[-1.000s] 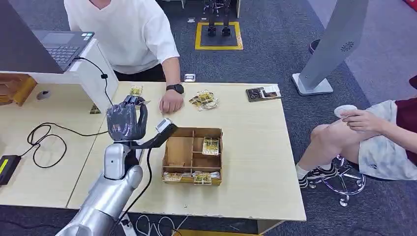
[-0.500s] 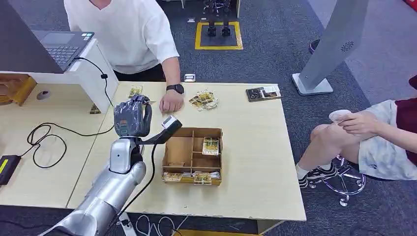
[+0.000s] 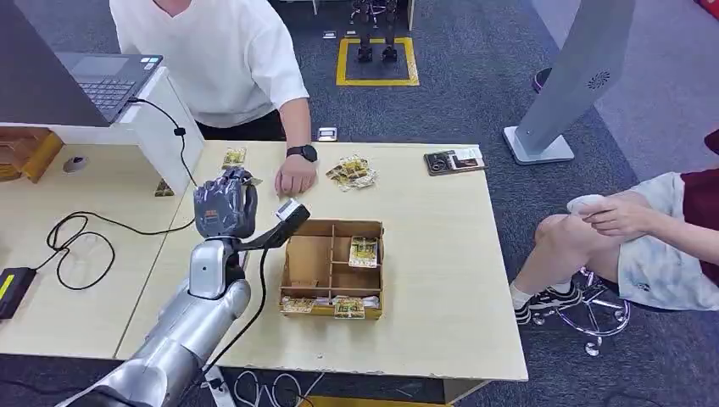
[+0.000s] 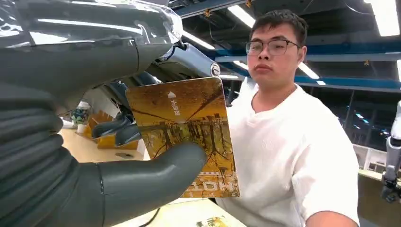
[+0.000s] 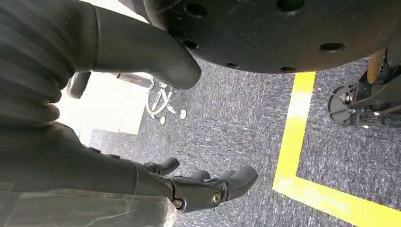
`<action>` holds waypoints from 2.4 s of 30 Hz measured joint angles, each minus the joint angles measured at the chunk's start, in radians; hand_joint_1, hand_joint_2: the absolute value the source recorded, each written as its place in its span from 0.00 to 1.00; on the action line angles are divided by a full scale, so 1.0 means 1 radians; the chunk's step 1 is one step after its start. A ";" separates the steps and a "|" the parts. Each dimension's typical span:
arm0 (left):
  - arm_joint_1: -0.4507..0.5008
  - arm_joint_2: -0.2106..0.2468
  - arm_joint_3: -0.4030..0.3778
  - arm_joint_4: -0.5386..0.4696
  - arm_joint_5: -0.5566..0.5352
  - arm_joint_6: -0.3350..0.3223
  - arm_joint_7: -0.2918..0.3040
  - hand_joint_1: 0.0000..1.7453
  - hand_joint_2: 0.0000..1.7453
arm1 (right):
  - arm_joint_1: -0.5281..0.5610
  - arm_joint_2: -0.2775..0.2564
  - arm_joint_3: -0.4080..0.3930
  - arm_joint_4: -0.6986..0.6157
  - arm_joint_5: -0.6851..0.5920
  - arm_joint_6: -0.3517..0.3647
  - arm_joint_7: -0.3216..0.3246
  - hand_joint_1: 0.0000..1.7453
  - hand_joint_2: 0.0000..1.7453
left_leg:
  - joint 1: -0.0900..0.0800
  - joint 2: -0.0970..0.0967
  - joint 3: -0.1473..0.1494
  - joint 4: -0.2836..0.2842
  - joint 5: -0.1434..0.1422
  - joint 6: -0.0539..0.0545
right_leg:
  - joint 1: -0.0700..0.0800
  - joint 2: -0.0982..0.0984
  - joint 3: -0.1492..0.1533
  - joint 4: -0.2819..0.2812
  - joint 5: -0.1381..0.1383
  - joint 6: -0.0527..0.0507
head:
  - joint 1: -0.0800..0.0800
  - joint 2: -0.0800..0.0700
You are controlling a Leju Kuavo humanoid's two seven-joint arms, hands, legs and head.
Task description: Pass the card to the sensor for recognition and then transmit it.
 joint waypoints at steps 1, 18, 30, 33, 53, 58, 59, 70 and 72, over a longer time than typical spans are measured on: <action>0.000 0.001 0.000 0.000 -0.002 0.000 0.000 1.00 1.00 | 0.000 0.000 0.000 0.000 0.000 0.000 0.000 0.00 1.00 | 0.000 0.000 0.000 0.000 0.000 0.000 | 0.000 0.000 0.000 0.000 0.000 0.000 | 0.000 0.000; 0.000 0.016 0.001 0.001 -0.027 0.000 0.009 1.00 1.00 | 0.000 0.000 0.000 0.000 0.000 0.001 0.000 0.00 1.00 | 0.000 0.000 0.000 0.000 0.000 0.000 | 0.000 0.000 0.000 0.000 0.000 0.000 | 0.000 0.000; -0.001 0.022 0.001 0.012 -0.034 0.000 0.021 1.00 1.00 | 0.000 0.000 0.000 0.000 -0.001 0.001 0.000 0.00 1.00 | 0.000 0.000 0.000 0.000 0.000 0.000 | 0.000 0.000 0.000 0.000 0.000 0.000 | 0.000 0.000; -0.007 0.024 0.001 0.024 -0.035 0.000 0.030 1.00 1.00 | 0.000 0.000 0.000 0.000 -0.001 0.001 0.000 0.00 1.00 | 0.000 0.000 0.000 0.000 0.000 0.000 | 0.000 0.000 0.000 0.000 0.000 0.000 | 0.000 0.000; -0.048 0.058 0.001 0.142 -0.048 0.000 0.095 1.00 1.00 | 0.000 0.000 0.001 0.000 -0.001 0.001 0.000 0.00 1.00 | 0.000 0.000 0.000 0.000 0.000 0.000 | 0.000 0.000 0.000 0.000 0.000 0.000 | 0.000 0.000; -0.048 0.066 0.001 0.164 -0.062 0.000 0.114 1.00 1.00 | 0.000 0.000 0.001 0.000 -0.002 0.001 0.000 0.00 1.00 | 0.000 0.000 0.000 0.000 0.000 0.000 | 0.000 0.000 0.000 0.000 0.000 0.000 | 0.000 0.000; -0.048 0.069 0.001 0.167 -0.064 0.000 0.116 1.00 1.00 | 0.000 0.000 0.001 0.000 -0.004 0.001 0.000 0.00 1.00 | 0.000 0.000 0.000 0.000 0.000 0.000 | 0.000 0.000 0.000 0.000 0.000 0.000 | 0.000 0.000; -0.046 0.094 0.001 0.194 -0.079 0.000 0.137 1.00 1.00 | 0.000 0.000 0.001 0.000 -0.018 0.001 0.003 0.00 1.00 | 0.000 0.000 0.000 0.000 0.000 0.000 | 0.000 0.000 0.000 0.000 0.000 0.000 | 0.000 0.000; -0.045 0.099 0.001 0.196 -0.079 0.000 0.137 1.00 1.00 | 0.001 0.000 0.001 0.000 -0.018 0.001 0.003 0.00 1.00 | 0.000 0.000 0.000 0.000 0.000 0.000 | 0.000 0.000 0.000 0.000 0.000 0.000 | 0.000 0.000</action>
